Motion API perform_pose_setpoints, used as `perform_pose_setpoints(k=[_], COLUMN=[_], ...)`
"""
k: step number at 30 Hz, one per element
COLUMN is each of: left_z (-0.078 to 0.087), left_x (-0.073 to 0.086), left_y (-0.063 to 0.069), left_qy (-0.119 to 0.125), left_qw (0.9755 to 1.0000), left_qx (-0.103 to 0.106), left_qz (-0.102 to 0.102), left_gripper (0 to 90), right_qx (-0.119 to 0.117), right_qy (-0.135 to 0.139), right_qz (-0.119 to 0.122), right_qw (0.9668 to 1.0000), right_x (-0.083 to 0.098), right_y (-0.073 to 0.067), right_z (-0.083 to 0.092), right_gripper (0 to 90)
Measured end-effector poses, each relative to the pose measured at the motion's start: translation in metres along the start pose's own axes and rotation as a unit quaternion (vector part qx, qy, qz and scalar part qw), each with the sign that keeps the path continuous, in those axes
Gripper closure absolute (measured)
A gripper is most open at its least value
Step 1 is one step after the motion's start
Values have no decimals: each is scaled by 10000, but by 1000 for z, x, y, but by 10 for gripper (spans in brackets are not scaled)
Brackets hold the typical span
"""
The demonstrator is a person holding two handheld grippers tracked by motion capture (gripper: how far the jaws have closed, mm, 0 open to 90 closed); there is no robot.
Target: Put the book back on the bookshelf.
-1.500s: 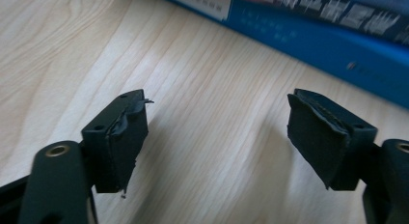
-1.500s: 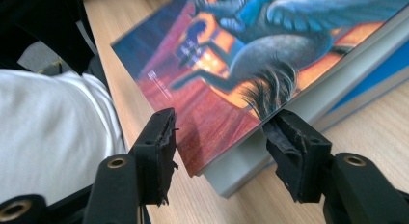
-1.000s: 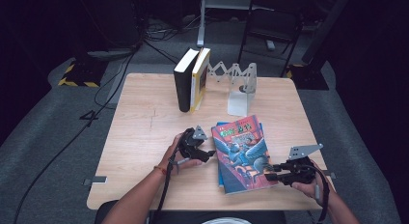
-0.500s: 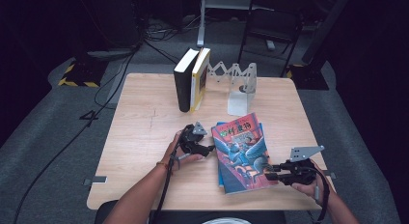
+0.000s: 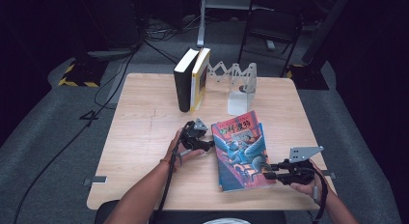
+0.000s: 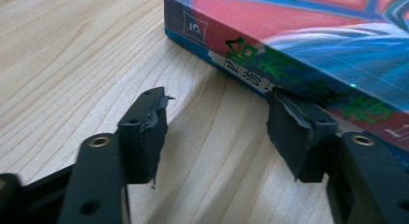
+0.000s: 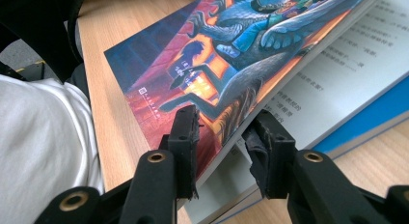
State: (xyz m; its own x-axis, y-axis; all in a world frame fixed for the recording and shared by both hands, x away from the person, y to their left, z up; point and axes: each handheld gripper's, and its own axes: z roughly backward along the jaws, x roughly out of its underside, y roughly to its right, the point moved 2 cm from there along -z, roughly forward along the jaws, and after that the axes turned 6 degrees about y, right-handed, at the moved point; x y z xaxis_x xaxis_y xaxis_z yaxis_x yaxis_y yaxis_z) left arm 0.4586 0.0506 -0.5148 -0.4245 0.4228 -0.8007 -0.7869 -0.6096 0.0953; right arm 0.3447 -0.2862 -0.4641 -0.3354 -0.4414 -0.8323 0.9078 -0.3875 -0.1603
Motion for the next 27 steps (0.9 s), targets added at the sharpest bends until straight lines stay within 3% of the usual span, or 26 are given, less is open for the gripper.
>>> perform_pose_setpoints(k=[8, 12, 15, 20, 23, 27], left_z=[7, 14, 22, 37, 47, 55], left_x=[-4, -12, -16, -24, -31, -37], left_y=[-7, -12, -14, -17, -15, -16], left_qy=[276, 552, 712, 1010, 1155, 1193], left_qw=[9994, 9981, 9971, 9943, 9930, 9926], left_qx=[93, 128, 92, 137, 81, 13], left_qz=[173, 260, 269, 323, 251, 240], left_gripper=[468, 497, 514, 514, 514, 518], right_qx=[66, 131, 147, 210, 236, 339], right_qy=[86, 97, 98, 169, 196, 222], right_qz=[228, 376, 575, 691, 782, 960], right_qw=[9997, 9992, 9982, 9972, 9965, 9946], right_x=[-5, -8, -12, -13, -15, -18], right_y=[-1, 0, 1, 5, 6, 8], right_z=[-4, -7, -10, -16, -19, -23], right_gripper=[656, 656, 656, 656, 656, 662])
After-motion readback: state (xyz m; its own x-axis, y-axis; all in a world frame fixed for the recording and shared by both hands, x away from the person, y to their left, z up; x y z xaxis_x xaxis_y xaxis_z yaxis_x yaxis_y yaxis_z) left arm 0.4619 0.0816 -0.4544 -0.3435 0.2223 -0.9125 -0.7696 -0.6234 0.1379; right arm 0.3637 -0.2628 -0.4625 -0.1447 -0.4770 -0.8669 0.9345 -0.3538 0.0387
